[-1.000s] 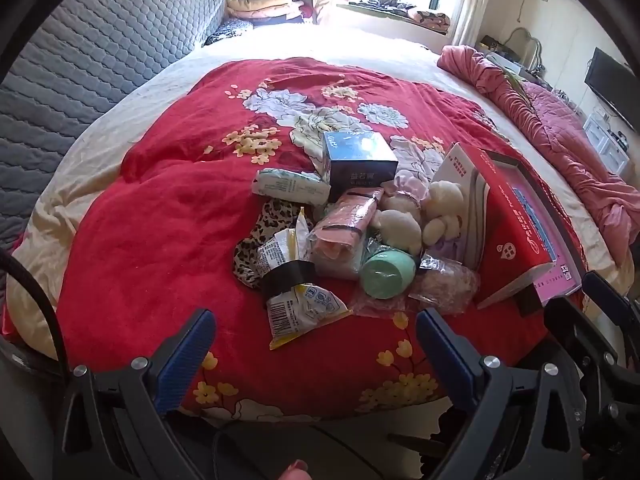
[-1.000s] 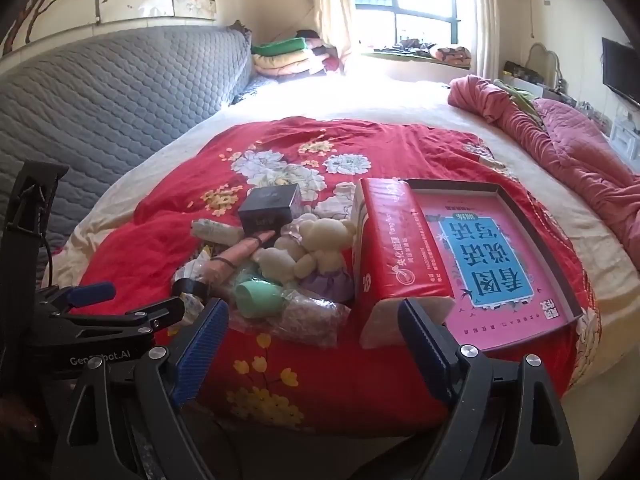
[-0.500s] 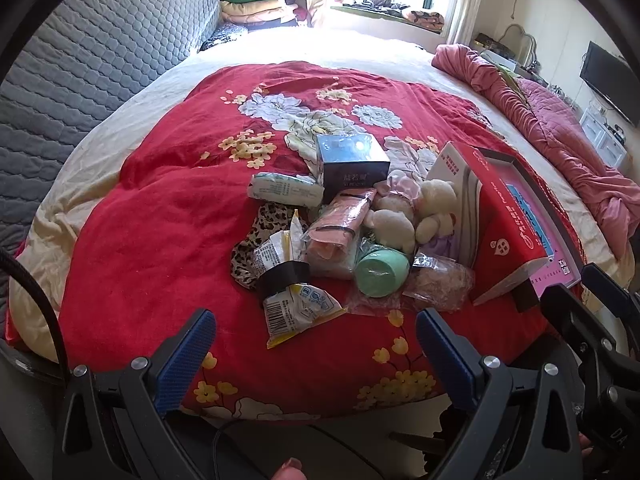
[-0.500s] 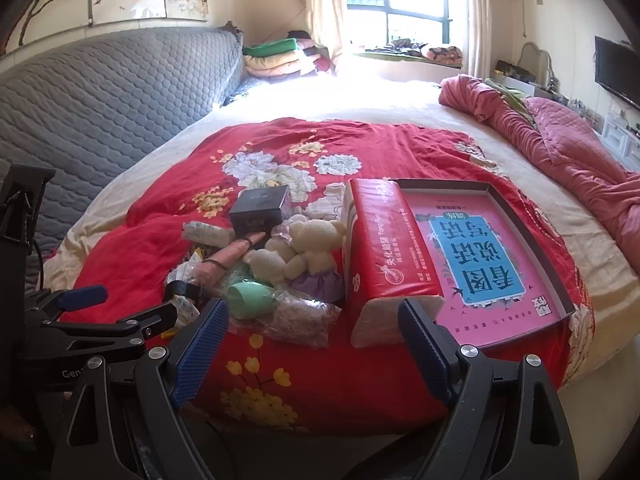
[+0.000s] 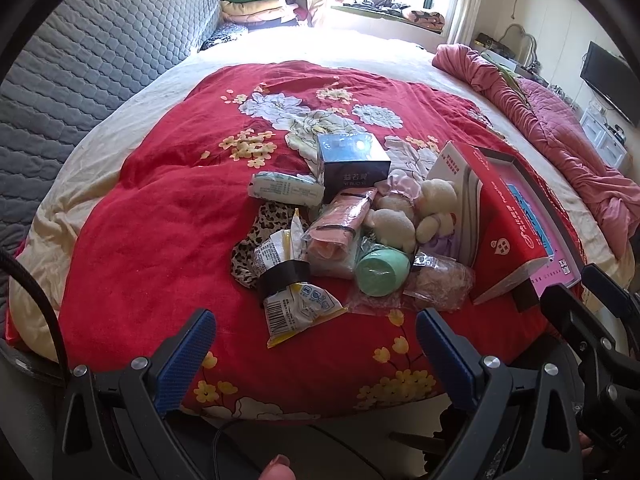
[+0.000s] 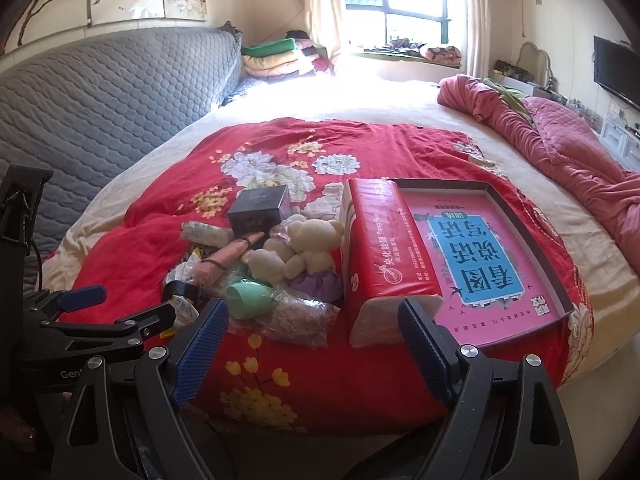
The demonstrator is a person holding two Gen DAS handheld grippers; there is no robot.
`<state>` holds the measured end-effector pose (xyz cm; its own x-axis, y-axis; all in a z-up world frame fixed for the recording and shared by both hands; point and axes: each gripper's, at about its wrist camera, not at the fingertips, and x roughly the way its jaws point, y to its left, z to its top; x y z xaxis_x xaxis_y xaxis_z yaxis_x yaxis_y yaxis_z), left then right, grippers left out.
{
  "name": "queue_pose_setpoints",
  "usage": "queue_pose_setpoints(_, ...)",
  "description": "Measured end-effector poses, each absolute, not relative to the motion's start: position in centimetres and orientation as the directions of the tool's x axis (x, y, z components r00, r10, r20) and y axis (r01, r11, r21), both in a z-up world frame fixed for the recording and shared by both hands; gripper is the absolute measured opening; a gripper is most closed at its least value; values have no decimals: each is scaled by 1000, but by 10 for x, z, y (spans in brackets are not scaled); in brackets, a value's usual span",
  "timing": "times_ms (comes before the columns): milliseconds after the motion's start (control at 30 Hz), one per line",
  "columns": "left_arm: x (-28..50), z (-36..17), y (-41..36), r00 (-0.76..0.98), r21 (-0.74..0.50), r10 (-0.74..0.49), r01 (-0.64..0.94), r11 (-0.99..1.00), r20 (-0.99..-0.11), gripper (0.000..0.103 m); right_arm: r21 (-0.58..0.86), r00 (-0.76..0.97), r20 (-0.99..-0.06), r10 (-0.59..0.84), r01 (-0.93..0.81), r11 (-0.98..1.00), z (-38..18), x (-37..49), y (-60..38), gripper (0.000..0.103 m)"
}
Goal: Organize soft objects
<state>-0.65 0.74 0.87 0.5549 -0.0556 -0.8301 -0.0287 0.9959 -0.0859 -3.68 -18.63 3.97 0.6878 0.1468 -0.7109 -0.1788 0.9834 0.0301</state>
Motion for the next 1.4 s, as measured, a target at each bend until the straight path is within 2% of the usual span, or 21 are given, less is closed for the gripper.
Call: queue_pose_setpoints(1400, -6, -2, 12, 528, -111, -70, -46, 993, -846, 101, 16, 677, -717, 170, -227, 974, 34, -36, -177, 87)
